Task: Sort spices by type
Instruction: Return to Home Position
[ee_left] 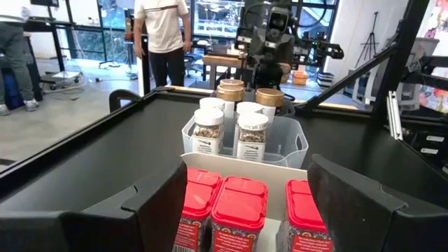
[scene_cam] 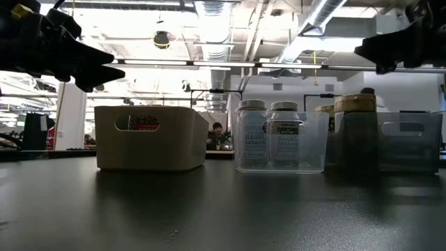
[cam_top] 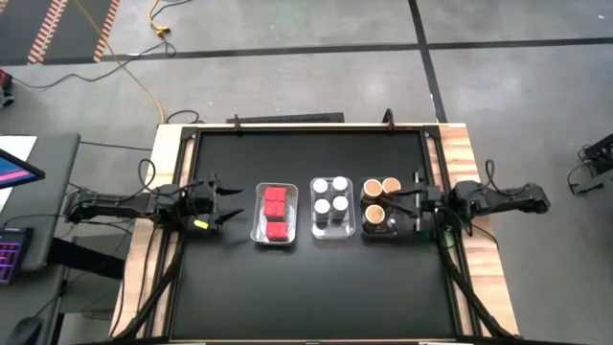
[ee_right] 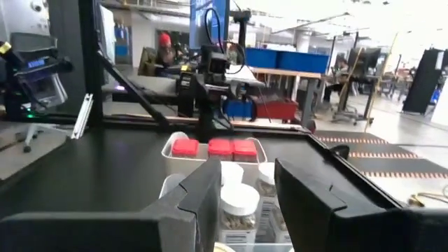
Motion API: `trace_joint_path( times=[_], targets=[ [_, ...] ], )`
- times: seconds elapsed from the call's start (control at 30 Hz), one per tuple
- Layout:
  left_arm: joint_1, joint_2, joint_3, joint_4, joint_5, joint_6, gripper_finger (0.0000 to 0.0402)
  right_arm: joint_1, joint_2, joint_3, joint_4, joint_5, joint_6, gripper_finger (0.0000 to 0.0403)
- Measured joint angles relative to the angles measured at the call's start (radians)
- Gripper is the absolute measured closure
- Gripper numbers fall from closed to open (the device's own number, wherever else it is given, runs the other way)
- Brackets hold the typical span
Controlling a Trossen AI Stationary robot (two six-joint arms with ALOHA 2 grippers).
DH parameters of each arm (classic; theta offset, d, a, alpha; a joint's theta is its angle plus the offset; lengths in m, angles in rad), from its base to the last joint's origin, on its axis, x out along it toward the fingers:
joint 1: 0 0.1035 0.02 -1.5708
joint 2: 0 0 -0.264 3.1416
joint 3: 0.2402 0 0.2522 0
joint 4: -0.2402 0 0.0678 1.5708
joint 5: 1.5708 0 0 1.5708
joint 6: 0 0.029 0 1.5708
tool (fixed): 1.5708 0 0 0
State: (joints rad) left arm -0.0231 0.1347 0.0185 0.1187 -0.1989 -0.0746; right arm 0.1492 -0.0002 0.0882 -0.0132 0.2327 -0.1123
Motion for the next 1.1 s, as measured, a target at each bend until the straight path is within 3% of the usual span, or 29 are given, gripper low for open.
trace_joint_path(
  times=[0.13,0.8,1.1],
  targets=[
    [0.0,0.0,-0.001,0.006,0.0,0.0,0.0116,0.019,0.008,-0.08,0.088,0.0,0.012,0.0241],
    [0.0,0.027,-0.012,-0.058,0.007,0.067,0.0116,-0.014,0.002,-0.08,0.067,0.0,0.02,0.0241],
    [0.0,0.017,-0.012,-0.013,0.068,0.047,0.0116,-0.014,0.002,-0.08,0.065,0.0,0.034,0.0241]
  ],
)
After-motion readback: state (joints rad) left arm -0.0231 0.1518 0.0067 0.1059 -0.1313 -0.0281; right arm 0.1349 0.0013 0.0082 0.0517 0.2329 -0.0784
